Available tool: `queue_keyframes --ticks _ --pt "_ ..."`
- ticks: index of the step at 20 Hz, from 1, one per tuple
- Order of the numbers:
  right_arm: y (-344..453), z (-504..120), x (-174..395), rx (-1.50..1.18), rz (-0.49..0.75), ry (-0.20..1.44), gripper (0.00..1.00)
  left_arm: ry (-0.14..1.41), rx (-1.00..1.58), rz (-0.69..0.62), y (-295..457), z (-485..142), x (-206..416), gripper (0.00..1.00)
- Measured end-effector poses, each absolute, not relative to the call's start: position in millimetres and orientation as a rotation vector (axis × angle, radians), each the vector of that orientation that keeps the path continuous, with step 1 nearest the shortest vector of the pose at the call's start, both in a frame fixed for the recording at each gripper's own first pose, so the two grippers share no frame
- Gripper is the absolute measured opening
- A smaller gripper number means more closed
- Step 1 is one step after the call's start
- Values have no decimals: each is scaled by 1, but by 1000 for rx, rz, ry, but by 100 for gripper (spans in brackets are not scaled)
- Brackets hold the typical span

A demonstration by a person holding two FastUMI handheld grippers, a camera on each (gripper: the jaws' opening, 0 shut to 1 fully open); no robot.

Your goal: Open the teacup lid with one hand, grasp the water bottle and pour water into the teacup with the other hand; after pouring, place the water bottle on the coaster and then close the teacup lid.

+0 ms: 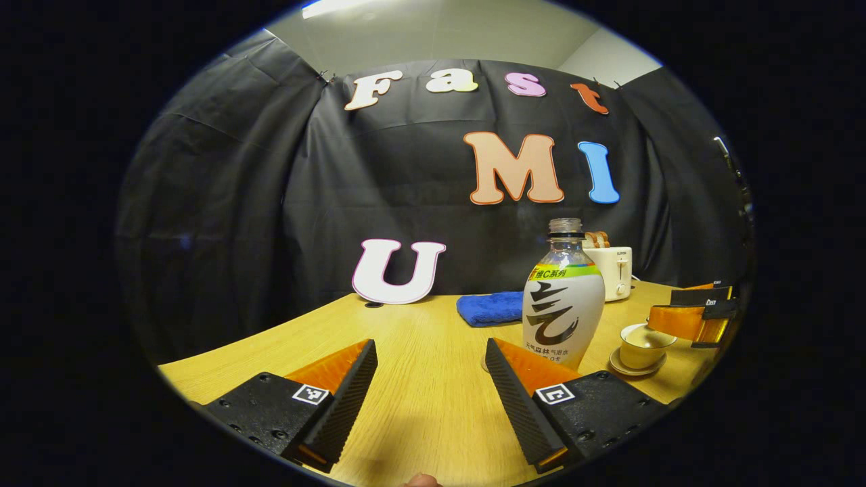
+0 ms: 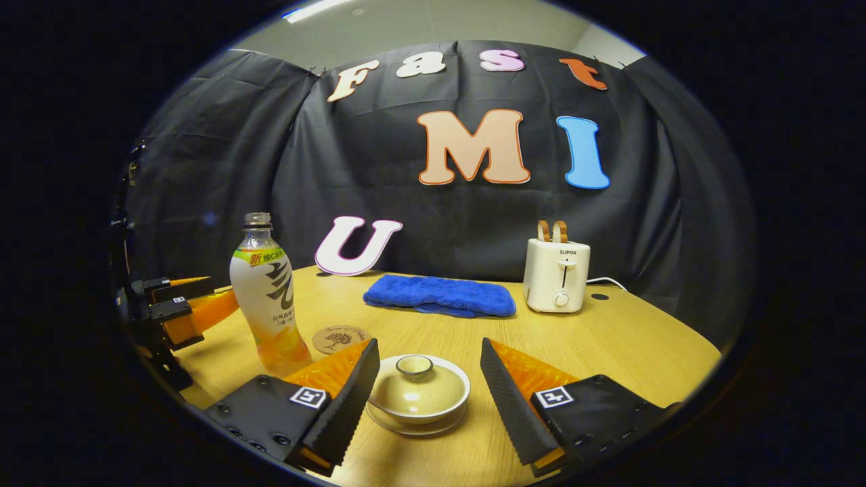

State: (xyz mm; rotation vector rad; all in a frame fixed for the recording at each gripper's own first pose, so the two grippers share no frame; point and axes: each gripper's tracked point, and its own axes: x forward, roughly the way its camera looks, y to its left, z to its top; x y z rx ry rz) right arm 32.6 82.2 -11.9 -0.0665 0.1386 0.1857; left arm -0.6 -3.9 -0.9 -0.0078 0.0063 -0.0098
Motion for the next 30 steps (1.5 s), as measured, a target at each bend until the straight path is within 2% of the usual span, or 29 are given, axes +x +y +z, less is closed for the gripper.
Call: queue_keyframes --ticks 3,10,12,14,16,17,18,21,22,24,28,30 --pt "89 -12 36 -91 199 151 73 7 -7 -11 -4 -1 -1 94" --pt "98 -30 40 -190 202 203 74 8 -8 -11 -4 -1 -1 94" --pt "94 -29 42 -179 194 204 39 7 -8 -11 -4 -1 0 94" --pt "94 -30 41 -149 198 218 41 7 -8 -11 -4 -1 -1 94" --pt "94 -33 42 -139 216 222 38 7 -8 -11 -4 -1 -1 94" --pt "97 -32 40 -144 219 218 33 7 -8 -11 -4 -1 -1 94" --pt "96 -32 41 -146 219 212 36 7 -8 -11 -4 -1 -1 94" --pt "95 -31 40 -105 214 199 34 7 -7 -10 -4 -1 -1 94" --pt "94 -31 40 -83 214 200 29 7 -7 -8 -4 -1 -1 94" --pt "94 -29 42 -46 219 204 27 7 -7 -2 -4 -1 0 94" --pt "87 -8 41 -12 216 160 29 10 0 -9 -4 -2 -1 94" --pt "82 4 37 -1 214 137 25 7 6 -27 -5 -2 -2 94"
